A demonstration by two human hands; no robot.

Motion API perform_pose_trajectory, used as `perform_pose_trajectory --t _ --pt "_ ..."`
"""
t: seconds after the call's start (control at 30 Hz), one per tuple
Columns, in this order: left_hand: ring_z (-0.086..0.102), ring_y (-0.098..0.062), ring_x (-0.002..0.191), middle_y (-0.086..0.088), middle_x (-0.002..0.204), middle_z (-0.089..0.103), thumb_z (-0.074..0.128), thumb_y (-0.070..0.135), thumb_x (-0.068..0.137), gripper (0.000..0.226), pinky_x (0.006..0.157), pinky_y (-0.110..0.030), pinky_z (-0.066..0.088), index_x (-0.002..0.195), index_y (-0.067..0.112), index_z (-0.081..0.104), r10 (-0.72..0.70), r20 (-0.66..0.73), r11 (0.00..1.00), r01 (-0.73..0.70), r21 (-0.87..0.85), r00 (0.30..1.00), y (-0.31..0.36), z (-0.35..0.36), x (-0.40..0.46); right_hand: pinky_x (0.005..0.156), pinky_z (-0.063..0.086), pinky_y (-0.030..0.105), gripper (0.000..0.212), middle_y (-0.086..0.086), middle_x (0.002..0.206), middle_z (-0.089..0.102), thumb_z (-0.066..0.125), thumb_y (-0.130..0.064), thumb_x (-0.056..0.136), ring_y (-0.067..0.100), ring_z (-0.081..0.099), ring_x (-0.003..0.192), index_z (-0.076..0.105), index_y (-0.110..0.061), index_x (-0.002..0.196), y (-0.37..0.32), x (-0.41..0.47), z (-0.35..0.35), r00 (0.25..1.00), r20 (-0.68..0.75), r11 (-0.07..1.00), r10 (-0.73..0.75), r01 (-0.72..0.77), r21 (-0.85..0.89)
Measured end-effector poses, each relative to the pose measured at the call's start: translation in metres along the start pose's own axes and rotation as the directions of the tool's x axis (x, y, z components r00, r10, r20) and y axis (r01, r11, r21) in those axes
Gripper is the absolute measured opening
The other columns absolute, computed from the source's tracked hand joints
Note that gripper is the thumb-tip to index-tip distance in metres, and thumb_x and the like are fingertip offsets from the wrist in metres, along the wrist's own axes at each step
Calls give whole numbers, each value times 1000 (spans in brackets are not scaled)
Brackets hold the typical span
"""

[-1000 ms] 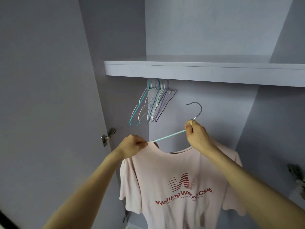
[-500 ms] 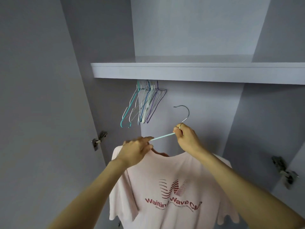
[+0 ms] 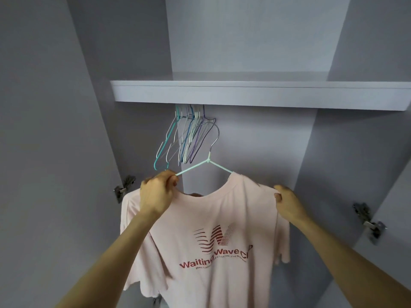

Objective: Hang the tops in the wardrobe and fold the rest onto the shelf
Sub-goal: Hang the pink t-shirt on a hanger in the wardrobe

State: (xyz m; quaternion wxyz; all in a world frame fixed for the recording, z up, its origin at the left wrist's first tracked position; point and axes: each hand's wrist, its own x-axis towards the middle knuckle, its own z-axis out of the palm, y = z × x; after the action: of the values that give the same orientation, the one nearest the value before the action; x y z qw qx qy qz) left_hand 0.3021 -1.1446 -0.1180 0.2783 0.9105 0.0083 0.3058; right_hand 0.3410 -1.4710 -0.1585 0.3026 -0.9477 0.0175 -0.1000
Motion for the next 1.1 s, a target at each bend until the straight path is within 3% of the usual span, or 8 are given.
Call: perform_pose_trajectory --t 0.1,0.33,0.53,0.6,0.73,0.8,0.93,1.1 --pt "62 -38 86 -8 87 70 46 13 97 19 83 -39 44 94 9 64 -9 126 1000 9 1 992 -2 -4 4 68 34 32 18 25 96 63 42 1 93 41 58 91 58 -1 86 0 2 5 995 -98 1000 21 -20 12" --pt "58 -41 81 -10 85 67 48 23 98 22 74 -43 48 101 10 66 94 222 986 -60 -155 970 17 -8 1 75 44 38 18 27 97 66 51 -5 93 42 60 93 65 5 97 -18 -2 18 988 -148 999 -48 50 13" --pt "59 -45 79 -20 86 69 52 21 96 23 70 -41 48 108 9 68 48 90 998 -43 -52 995 0 -7 -2 72 35 32 18 21 101 67 54 -11 94 35 60 99 64 3 96 -18 6 3 985 53 973 -162 169 -160" --pt "60 -46 76 -22 85 69 53 20 96 24 67 -40 46 110 7 67 48 41 999 -48 -11 998 -7 -8 -4 79 42 34 13 20 101 68 55 -6 92 35 61 99 65 2 95 -11 10 -8 989 10 982 -150 151 -117" --pt "58 -45 71 -22 82 67 52 17 96 21 62 -39 43 100 3 66 50 -53 998 -51 -22 997 -10 -12 4 67 41 35 11 22 84 64 52 8 84 37 59 81 58 0 79 1 0 -11 971 -236 998 -47 54 22" --pt "54 -44 67 -21 77 65 52 17 96 20 60 -36 38 93 2 64 49 -79 997 -54 -61 996 0 -10 10 69 43 36 14 23 85 63 49 8 81 38 60 82 57 -2 75 2 -7 -1 986 -166 1000 2 0 15" --pt "57 -38 70 -14 80 67 50 15 97 19 63 -33 40 98 3 66 98 -2 980 -97 -171 995 15 -2 12 97 43 40 33 19 118 58 52 1 80 36 53 113 63 -2 111 1 -13 5 999 -42 995 -6 1 -103" --pt "57 -21 77 1 87 65 52 11 96 18 70 -19 38 98 4 68 186 90 946 -153 -286 978 24 3 16 99 35 35 43 9 131 55 56 -12 90 29 50 121 51 -9 132 -22 -9 -1 915 9 894 -404 397 -207"
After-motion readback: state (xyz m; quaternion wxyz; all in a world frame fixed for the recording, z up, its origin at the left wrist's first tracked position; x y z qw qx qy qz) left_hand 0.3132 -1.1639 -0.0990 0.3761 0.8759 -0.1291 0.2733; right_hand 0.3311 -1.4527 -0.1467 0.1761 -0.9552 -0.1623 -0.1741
